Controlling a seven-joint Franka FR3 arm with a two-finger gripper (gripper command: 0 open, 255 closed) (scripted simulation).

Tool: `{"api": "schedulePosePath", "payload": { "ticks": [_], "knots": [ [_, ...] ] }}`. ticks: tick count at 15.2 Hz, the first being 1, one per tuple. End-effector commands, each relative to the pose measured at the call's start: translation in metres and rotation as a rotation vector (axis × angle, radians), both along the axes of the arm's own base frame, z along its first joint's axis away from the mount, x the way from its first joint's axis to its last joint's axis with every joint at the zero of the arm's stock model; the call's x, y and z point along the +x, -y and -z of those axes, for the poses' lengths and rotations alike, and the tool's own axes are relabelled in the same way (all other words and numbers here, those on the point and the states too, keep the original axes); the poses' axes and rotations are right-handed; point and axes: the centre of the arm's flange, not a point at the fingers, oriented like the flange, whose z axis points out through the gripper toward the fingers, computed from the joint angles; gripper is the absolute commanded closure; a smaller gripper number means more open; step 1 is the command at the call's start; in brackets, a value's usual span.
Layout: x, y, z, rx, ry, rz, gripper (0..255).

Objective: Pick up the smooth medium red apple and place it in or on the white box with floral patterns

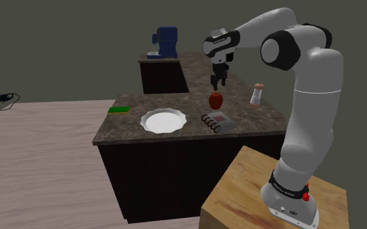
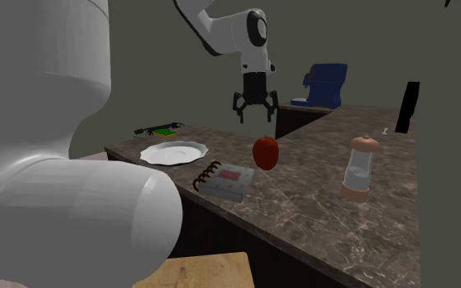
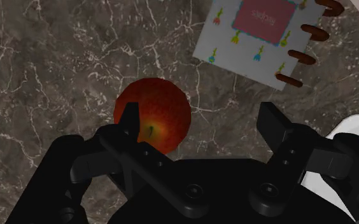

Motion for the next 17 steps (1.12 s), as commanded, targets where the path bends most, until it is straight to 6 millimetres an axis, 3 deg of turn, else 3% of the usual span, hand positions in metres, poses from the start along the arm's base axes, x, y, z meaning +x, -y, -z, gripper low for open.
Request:
{"api": "schedulePosePath", "payload": {
  "ticks": [1, 4, 11, 17],
  "knots": [
    [0.016, 0.017, 0.004, -0.002, -0.001, -0.006, 0],
    [0.04, 0.046, 0.012, -0.006, -0.001, -0.013, 0],
    [0.034, 0.047, 0.049, -0.006, -0.001, -0.013, 0],
    [0.033, 0.047, 0.052, -0.006, -0.001, -0.013, 0]
  ]
}}
